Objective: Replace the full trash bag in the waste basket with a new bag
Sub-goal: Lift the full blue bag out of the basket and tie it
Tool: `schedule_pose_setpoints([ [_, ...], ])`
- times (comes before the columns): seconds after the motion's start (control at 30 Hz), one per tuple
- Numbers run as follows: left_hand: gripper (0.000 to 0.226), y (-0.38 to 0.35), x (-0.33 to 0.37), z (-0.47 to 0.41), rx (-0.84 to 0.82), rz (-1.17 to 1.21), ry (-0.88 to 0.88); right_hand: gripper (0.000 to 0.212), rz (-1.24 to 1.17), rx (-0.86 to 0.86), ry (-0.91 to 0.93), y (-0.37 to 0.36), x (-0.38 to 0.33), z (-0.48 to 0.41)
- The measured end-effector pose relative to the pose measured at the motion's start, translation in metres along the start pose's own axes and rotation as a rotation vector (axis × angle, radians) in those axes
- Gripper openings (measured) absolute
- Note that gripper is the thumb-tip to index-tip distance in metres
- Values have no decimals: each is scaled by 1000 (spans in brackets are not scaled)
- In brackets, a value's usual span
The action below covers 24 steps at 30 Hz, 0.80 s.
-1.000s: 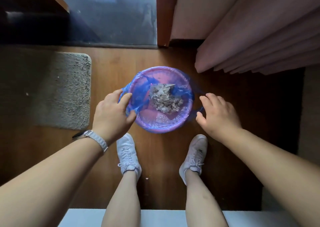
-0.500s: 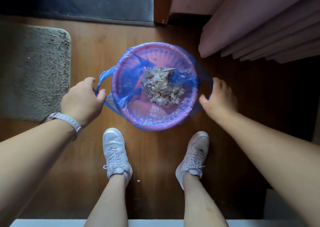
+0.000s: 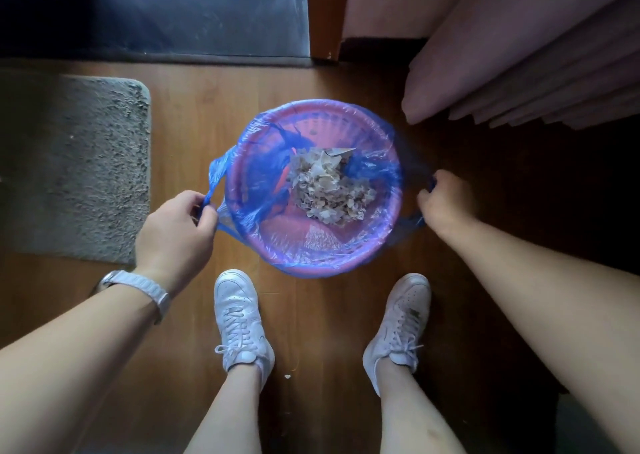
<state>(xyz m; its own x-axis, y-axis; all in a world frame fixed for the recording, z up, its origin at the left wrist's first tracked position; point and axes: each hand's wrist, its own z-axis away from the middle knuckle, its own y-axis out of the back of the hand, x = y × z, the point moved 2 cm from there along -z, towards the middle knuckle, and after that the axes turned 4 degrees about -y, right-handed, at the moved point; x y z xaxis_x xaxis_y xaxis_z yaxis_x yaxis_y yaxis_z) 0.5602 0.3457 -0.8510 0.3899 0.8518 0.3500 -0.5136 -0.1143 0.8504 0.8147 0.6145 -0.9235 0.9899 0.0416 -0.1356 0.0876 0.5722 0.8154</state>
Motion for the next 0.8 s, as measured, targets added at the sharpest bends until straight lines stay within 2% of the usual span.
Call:
schedule_pose_setpoints([
  [0.1, 15, 2, 9, 1, 50, 36, -8, 13, -81, 27, 68, 5, -2, 4],
  [0.43, 7, 33, 61, 11, 168, 330, -14, 7, -397, 164, 344, 53, -19, 60],
  [0.63, 5, 50, 82, 26, 115, 359, -99, 6, -425, 81, 429, 72, -30, 98],
  [0.8, 16, 60, 91, 32, 72, 459, -105, 6, -465, -35, 383, 73, -32, 108],
])
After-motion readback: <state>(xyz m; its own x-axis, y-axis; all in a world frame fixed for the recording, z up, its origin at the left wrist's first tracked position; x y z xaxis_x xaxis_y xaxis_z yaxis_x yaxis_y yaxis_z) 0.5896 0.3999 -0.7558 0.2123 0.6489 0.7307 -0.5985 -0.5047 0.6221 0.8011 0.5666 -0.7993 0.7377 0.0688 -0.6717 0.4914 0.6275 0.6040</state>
